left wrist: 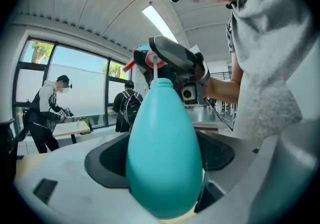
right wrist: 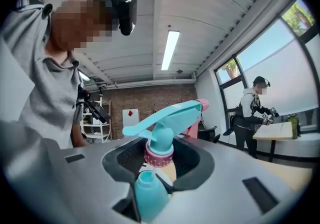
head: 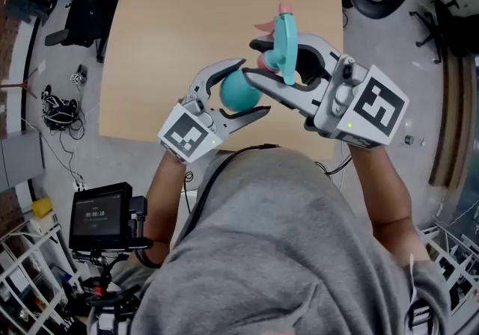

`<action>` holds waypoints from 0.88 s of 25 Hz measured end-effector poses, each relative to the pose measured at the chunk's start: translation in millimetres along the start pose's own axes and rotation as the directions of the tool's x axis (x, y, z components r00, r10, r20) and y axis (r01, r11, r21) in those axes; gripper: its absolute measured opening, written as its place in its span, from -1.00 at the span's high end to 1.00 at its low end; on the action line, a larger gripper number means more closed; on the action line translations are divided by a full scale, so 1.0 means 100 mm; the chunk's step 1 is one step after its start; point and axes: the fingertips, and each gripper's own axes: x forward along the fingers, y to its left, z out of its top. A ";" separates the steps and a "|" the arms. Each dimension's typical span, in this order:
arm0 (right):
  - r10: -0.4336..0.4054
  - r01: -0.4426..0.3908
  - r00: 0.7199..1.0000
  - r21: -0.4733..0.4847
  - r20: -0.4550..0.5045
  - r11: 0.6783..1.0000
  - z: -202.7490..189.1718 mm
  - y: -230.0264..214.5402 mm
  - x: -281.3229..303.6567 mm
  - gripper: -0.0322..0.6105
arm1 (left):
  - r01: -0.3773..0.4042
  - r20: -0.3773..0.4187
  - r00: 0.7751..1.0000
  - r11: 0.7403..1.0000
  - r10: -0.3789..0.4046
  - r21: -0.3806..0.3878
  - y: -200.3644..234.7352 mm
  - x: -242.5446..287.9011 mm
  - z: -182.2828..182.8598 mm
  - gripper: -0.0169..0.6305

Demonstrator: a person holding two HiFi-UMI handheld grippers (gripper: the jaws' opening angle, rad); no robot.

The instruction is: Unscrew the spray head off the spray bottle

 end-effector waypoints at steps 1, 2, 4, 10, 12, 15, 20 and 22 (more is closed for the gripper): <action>0.006 -0.006 1.000 0.010 0.005 1.000 0.02 0.02 -0.01 0.46 | -0.003 0.003 1.000 1.000 0.003 -0.019 -0.01 -0.03 -0.08 -0.28; 0.006 -0.006 1.000 0.018 0.010 1.000 0.04 0.04 -0.01 0.46 | -0.011 0.004 1.000 0.999 0.011 -0.034 -0.01 -0.06 -0.16 -0.28; -0.015 0.014 1.000 0.022 0.016 1.000 0.08 0.05 -0.01 0.46 | -0.041 -0.004 0.999 0.998 0.041 -0.041 0.01 -0.09 -0.35 -0.28; -0.139 0.138 0.988 -0.018 -0.067 0.990 -0.29 -0.47 0.19 0.46 | -0.170 -0.076 0.983 0.984 0.165 -0.063 0.58 -0.06 -1.58 -0.28; -0.175 0.174 0.981 -0.025 -0.087 0.984 -0.42 -0.57 0.26 0.46 | -0.215 -0.115 0.972 0.972 0.204 -0.099 0.72 -0.09 -2.01 -0.28; -0.210 0.209 0.967 -0.024 -0.147 0.978 -0.56 -0.64 0.23 0.46 | -0.263 -0.169 0.956 0.954 0.238 -0.146 0.75 -0.04 -2.34 -0.28; -0.291 0.282 0.873 -0.082 -0.392 0.956 -1.38 -0.89 0.30 0.45 | -0.253 -0.170 0.960 0.945 0.220 -0.205 0.75 -0.06 -2.62 -0.28; -0.313 0.302 0.805 -0.104 -0.504 0.947 -1.97 -1.04 0.51 0.45 | -0.249 -0.168 0.962 0.942 0.214 -0.226 0.88 -0.23 -2.90 -0.28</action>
